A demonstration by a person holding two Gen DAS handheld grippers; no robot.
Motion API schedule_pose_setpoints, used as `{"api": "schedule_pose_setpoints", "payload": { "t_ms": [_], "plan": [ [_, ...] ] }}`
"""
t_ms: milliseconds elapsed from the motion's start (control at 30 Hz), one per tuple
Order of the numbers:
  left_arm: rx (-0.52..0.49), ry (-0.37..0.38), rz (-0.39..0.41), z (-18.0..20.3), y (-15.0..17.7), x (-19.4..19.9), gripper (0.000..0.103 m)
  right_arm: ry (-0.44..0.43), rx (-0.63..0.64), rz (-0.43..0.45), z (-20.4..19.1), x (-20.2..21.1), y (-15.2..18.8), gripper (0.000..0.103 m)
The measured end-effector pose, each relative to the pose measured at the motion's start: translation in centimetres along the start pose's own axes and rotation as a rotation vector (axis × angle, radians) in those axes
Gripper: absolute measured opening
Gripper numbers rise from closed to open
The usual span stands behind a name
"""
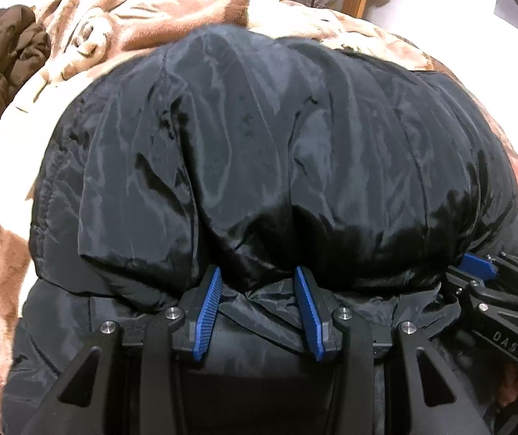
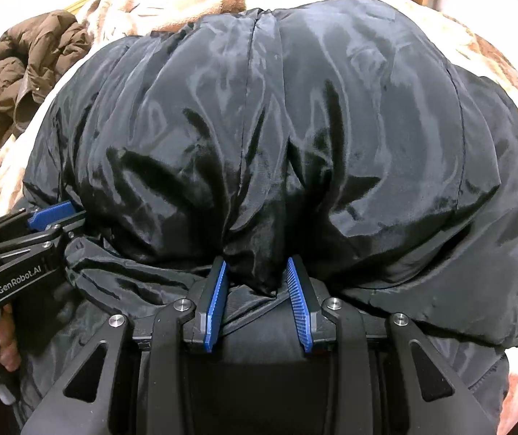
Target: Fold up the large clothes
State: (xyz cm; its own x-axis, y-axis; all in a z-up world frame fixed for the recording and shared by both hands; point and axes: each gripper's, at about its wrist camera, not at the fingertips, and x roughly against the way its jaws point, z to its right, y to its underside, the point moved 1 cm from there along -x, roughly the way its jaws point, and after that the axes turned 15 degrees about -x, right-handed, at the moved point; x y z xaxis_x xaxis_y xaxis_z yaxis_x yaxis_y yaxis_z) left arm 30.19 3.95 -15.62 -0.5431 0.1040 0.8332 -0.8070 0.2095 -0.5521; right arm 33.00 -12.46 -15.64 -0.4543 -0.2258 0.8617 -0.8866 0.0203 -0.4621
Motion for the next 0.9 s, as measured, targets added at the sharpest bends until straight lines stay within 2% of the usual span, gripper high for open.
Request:
{"api": "schedule_pose_setpoints", "payload": {
  "t_ms": [167,267,367,500,633,667,733,833,900],
  "plan": [
    [-0.016,0.032,0.024,-0.4,0.7,2.9,0.044,-0.038,0.015,0.028,0.4,3.9,0.3,0.035],
    [-0.03,0.039,0.058,-0.8,1.0,5.4,0.045,-0.064,0.047,0.094,0.5,7.4,0.1,0.035],
    [-0.027,0.036,0.123,-1.9,-0.1,7.6,0.045,-0.089,0.051,0.174,1.0,10.0,-1.6,0.035],
    [0.016,-0.016,0.166,-4.0,-3.4,6.9,0.045,-0.028,-0.005,0.207,2.6,8.4,-5.3,0.035],
    [0.068,-0.009,0.069,-5.4,-3.8,1.7,0.045,0.02,-0.084,0.13,5.9,4.1,-6.5,0.035],
    [0.063,-0.006,0.069,-5.3,-3.6,1.1,0.045,0.003,-0.09,0.124,6.4,3.5,-6.3,0.035],
    [0.039,-0.023,0.082,-4.9,-3.5,1.4,0.045,-0.007,-0.081,0.137,6.8,3.7,-6.0,0.035],
    [0.045,-0.005,0.094,-5.2,-3.7,2.8,0.045,0.0,-0.078,0.143,6.3,5.1,-6.3,0.035],
    [0.037,-0.007,0.138,-5.5,-5.1,3.9,0.045,-0.041,-0.084,0.198,5.9,7.0,-7.4,0.035]
  ]
}}
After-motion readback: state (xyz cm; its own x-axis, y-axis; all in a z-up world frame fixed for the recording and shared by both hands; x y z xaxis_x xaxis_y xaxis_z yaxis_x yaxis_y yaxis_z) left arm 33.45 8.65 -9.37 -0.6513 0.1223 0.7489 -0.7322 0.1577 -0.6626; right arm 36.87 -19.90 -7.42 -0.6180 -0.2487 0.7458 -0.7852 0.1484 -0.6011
